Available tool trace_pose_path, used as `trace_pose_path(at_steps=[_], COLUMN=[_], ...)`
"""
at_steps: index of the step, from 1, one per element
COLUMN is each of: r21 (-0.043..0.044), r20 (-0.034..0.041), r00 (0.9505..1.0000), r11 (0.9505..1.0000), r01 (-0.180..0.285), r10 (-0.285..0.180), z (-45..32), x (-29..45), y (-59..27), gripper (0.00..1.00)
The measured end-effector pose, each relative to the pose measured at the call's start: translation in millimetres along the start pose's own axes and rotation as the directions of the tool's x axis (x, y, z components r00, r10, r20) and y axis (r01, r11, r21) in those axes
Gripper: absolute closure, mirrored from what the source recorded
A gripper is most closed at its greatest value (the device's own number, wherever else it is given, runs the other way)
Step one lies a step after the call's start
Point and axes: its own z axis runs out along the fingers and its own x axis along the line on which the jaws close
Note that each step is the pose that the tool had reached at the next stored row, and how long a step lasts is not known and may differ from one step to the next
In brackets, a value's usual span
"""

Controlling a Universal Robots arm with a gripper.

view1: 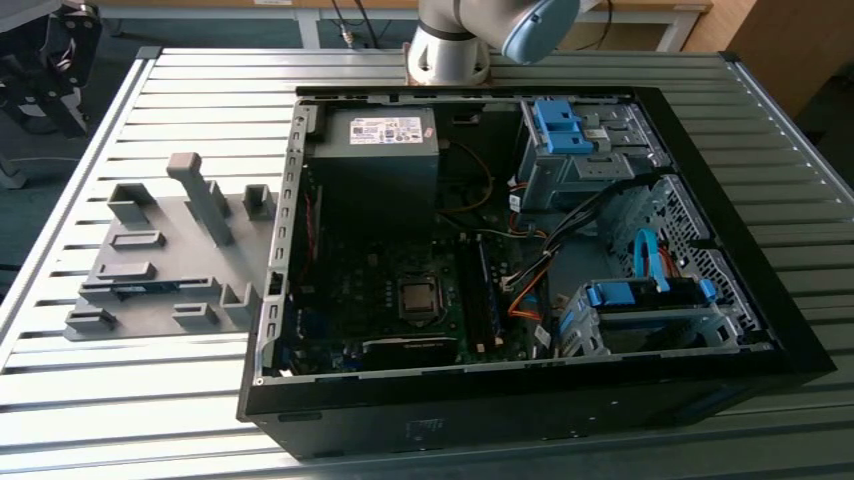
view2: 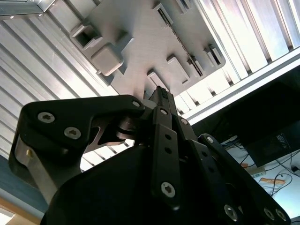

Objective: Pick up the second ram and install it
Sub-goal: 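Pick up the second ram and move it above second insertion slot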

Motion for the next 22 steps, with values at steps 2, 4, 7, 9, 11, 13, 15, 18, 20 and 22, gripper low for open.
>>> trace_pose_path(at_steps=[2, 4, 7, 9, 11, 13, 15, 18, 20, 22], r21=[0.0000, -0.0002, -0.0004, -0.0005, -0.0006, -0.0008, -0.0009, -0.0011, -0.0012, -0.0013], r20=[0.0000, 0.0000, -0.0001, -0.0001, -0.0002, -0.0002, -0.0002, -0.0003, -0.0004, -0.0004], r00=[1.0000, 1.0000, 0.9999, 0.9998, 0.9997, 0.9996, 0.9994, 0.9992, 0.9990, 0.9988], r11=[1.0000, 1.0000, 0.9999, 0.9998, 0.9997, 0.9996, 0.9994, 0.9992, 0.9990, 0.9988], r01=[0.002, 0.006, 0.014, 0.020, 0.024, 0.029, 0.034, 0.040, 0.045, 0.049], r10=[-0.002, -0.006, -0.014, -0.020, -0.024, -0.029, -0.034, -0.040, -0.045, -0.049], z=[0.0, 0.0, 0.0, 0.0, 0.0, 0.0, 0.0, 0.0, 0.0, 0.0], x=[0.0, 0.0, 0.0, 0.0, 0.1, 0.1, 0.2, 0.2, 0.3, 0.3], y=[0.0, 0.0, 0.0, 0.0, 0.0, 0.0, 0.0, 0.1, 0.1, 0.1], gripper=[0.89, 0.89, 0.89, 0.89, 0.89, 0.89, 0.89, 0.89, 0.89, 0.89])
